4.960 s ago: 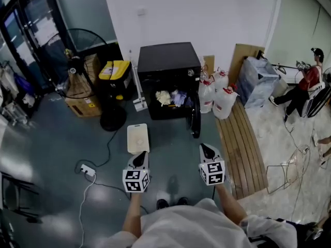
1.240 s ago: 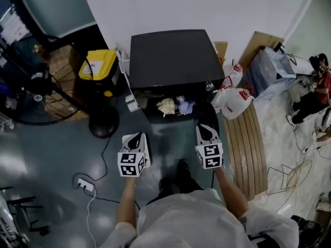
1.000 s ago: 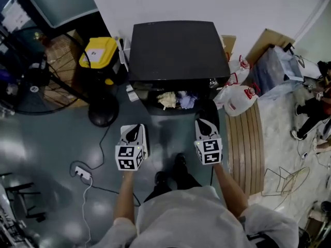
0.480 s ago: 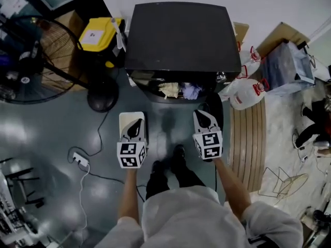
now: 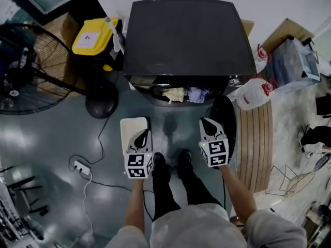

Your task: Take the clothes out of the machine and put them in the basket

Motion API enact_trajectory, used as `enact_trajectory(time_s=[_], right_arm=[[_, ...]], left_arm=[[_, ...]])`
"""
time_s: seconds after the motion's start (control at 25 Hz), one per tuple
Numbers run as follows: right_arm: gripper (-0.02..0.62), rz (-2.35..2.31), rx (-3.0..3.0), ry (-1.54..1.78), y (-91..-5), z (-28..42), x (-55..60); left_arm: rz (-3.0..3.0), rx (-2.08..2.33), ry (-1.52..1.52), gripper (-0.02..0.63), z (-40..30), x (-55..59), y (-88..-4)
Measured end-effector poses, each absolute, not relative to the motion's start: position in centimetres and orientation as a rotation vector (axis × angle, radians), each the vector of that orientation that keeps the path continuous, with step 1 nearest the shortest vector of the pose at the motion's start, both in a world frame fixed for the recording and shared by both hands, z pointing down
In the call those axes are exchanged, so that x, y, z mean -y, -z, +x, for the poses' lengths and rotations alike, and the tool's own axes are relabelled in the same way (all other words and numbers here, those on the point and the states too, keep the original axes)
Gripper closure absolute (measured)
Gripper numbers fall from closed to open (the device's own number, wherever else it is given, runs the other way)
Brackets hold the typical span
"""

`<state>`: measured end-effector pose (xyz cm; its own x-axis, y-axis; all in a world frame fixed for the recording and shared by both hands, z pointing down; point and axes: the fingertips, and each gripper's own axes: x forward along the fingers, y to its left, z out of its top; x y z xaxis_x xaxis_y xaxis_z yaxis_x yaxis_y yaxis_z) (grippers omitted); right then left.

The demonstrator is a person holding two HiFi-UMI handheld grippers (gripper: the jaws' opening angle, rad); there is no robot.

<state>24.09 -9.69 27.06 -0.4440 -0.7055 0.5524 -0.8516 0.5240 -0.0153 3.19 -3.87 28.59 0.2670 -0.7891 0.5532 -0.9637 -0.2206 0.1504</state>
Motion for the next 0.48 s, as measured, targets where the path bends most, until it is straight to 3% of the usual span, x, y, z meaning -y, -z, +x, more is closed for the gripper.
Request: enact_trajectory(time_s=[0.48], right_arm=[[0.571,1.299,2.21,-0.433,-35.6,20.7,9.2]], left_arm=[[2.127,1.49,-0.526,0.588,0.4,5.8,-36.4]])
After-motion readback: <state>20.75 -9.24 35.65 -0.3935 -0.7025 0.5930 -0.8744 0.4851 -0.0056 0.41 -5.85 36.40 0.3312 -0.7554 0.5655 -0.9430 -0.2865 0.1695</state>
